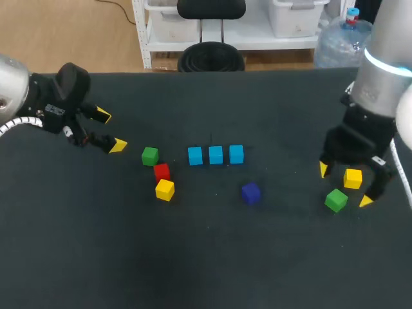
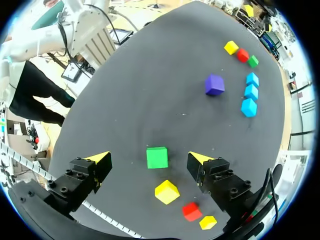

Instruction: Place the blue cubes, place green cubes on the blue cubes, place the yellow cubes on the green cubes, then place the red cubes on the yellow cubes, and place purple cube on the red cubes.

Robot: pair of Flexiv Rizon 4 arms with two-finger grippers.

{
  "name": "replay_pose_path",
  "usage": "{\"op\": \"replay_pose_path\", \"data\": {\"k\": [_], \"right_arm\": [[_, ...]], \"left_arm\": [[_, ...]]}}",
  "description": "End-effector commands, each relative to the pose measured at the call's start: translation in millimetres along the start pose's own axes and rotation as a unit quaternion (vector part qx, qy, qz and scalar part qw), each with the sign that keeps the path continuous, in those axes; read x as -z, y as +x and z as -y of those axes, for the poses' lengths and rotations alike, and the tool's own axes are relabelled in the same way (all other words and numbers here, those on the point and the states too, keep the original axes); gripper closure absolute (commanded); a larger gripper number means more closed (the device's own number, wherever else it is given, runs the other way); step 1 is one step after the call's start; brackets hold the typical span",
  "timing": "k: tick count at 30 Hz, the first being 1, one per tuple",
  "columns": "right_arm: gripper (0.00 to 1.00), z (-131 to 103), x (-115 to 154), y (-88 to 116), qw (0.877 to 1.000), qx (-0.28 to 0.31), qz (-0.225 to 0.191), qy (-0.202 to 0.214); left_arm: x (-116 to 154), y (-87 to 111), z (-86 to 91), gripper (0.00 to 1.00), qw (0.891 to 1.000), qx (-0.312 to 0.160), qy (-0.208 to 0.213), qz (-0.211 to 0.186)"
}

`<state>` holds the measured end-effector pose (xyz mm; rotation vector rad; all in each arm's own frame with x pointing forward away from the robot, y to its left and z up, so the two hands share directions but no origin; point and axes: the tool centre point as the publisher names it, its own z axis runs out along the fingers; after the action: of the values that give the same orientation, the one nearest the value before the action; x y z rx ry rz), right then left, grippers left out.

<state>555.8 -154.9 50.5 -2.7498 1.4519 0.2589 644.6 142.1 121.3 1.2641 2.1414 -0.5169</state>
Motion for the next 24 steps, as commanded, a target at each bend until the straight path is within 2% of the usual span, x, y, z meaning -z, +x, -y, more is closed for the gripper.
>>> {"op": "replay_pose_path", "data": {"k": [1,11,14,15,16,19,24], "right_arm": [[0.00,0,-17,7,1.000,0.012,-0.004,0.001],[0.00,12,-33,28,0.999,0.037,-0.016,-0.003],[0.18,15,-36,29,0.999,0.042,-0.019,-0.005],[0.32,16,-37,30,0.999,0.042,-0.019,-0.005],[0.52,17,-38,30,0.999,0.043,-0.017,-0.005],[0.59,18,-41,29,0.999,0.046,-0.015,-0.006],[0.59,18,-44,27,0.999,0.050,-0.014,-0.008]], "left_arm": [[0,1.8,-0.1,0.00,1.000,-0.001,0.000,0.004],[0,1.8,-0.1,0.00,1.000,-0.001,0.000,0.004],[0,1.8,-0.1,0.00,1.000,-0.001,0.000,0.004],[0,1.8,-0.1,0.00,1.000,-0.001,0.000,0.004],[0,1.8,-0.1,0.00,1.000,-0.001,0.000,0.004],[0,1.8,-0.1,0.00,1.000,-0.001,0.000,0.004],[0,1.8,-0.1,0.00,1.000,-0.001,0.000,0.004]]}}
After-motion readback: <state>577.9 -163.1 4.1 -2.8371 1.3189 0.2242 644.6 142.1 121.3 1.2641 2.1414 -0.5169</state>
